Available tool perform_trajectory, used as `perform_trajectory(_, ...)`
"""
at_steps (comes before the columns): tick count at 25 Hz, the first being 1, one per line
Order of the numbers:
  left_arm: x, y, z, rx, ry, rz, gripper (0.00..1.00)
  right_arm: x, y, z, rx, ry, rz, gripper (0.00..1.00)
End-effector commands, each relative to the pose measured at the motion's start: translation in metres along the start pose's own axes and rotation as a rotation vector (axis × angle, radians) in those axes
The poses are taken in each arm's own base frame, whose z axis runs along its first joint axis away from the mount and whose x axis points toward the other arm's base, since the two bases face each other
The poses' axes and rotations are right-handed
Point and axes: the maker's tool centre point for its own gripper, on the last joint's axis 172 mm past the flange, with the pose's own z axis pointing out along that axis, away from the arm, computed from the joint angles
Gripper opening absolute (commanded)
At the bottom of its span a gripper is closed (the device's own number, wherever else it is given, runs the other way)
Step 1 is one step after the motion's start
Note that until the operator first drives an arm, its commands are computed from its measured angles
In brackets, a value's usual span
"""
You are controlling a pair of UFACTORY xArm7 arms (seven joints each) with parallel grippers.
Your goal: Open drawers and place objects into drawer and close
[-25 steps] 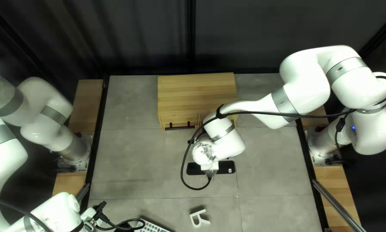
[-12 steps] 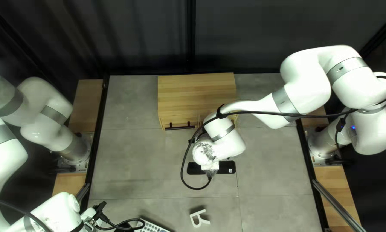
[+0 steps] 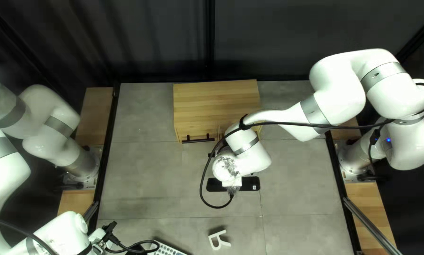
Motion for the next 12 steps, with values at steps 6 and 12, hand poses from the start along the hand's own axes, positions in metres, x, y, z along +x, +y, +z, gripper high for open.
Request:
perform_trajectory(6,0.0,0.0,0.0,0.0,0.0,0.0,1.0,0.003,-0.009,-0.014,-0.027,0.0,-0.014,1.0)
perform_trajectory(12,0.0,0.0,0.0,0.0,0.0,0.0,1.0,0.021,-0.042,-0.028,-0.082,0.005,-0.062,1.0)
